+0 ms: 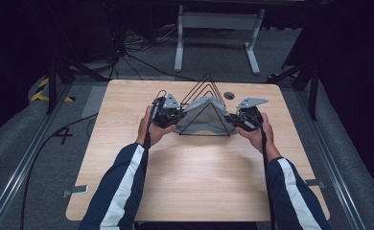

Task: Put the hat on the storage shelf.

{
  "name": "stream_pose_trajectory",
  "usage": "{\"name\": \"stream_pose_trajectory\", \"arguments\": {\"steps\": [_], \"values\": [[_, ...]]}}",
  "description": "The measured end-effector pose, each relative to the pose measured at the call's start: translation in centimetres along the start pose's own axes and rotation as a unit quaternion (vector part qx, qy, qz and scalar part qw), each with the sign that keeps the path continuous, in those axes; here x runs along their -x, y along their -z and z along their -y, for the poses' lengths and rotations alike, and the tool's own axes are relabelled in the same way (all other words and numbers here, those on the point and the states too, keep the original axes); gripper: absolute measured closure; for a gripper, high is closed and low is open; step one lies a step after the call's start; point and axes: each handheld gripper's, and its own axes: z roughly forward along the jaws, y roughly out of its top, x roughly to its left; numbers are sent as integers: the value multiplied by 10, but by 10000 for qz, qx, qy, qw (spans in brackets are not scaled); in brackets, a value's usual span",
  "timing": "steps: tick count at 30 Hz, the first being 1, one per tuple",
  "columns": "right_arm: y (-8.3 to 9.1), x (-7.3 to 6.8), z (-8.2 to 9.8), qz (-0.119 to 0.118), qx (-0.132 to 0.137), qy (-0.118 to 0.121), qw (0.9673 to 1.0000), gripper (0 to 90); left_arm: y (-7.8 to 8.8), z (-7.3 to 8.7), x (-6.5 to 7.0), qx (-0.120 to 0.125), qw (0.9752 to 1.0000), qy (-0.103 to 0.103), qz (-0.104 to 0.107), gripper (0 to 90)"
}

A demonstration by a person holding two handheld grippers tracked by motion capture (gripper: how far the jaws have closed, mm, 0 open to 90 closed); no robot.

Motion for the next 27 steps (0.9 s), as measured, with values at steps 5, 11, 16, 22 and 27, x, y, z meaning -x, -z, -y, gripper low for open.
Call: {"name": "stream_pose_trajectory", "arguments": {"steps": [5, 11, 16, 22, 27], "values": [[11, -3, -4, 120, 16, 120, 9999, 789, 15, 0, -5, -51, 9999, -77, -115, 841], [21, -4, -8, 156, -20, 215, 9996, 683, 36, 5, -1, -179, 9987, -381, -304, 861], [37, -4, -6, 212, 35, 218, 9995, 696, 56, 14, 1, -374, 9970, -553, -381, 853], [59, -8, 5, 222, 81, 235, 9994, 679, 77, 30, 7, -475, 9958, -679, -380, 842], [70, -12, 19, 223, 31, 300, 9993, 655, 93, 43, 10, -550, 9953, -712, -365, 809]]}}
